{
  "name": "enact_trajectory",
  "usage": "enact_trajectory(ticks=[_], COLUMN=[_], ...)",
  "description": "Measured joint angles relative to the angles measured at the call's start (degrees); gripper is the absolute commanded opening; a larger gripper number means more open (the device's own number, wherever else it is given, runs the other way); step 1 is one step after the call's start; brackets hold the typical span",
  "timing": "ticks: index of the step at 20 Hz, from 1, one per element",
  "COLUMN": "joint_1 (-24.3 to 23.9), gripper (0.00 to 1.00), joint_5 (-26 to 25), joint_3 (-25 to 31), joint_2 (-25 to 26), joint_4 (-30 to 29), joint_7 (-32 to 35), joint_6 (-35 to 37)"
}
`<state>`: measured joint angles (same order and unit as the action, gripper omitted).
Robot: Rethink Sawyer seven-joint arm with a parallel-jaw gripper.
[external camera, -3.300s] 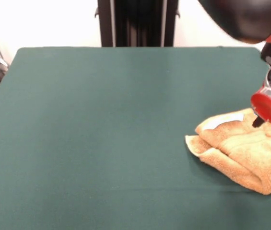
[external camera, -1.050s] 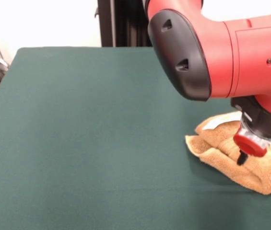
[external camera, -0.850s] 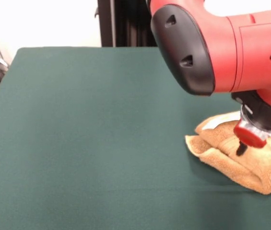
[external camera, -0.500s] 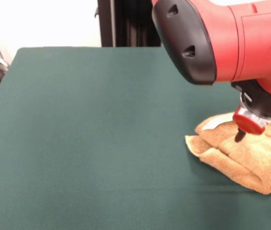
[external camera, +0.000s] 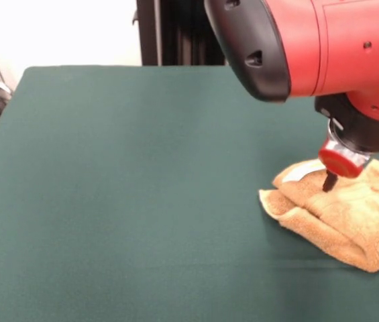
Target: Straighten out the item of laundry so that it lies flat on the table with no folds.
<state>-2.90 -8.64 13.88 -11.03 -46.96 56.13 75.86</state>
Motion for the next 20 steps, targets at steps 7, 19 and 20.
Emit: enact_trajectory(ticks=[7, 19, 20], joint_1=[0.1, 1.6, 1.8], gripper=[1.00, 1.00, 1.00], joint_5=[0.2, 1.9, 2.0], joint_3=[-0.5, -3.6, -3.8], joint_2=[-2.6, -5.7, -5.8], joint_4=[-7.0, -16.3, -16.9], joint_7=[0.6, 7.7, 8.4], joint_6=[-6.2, -14.8, -15.6])
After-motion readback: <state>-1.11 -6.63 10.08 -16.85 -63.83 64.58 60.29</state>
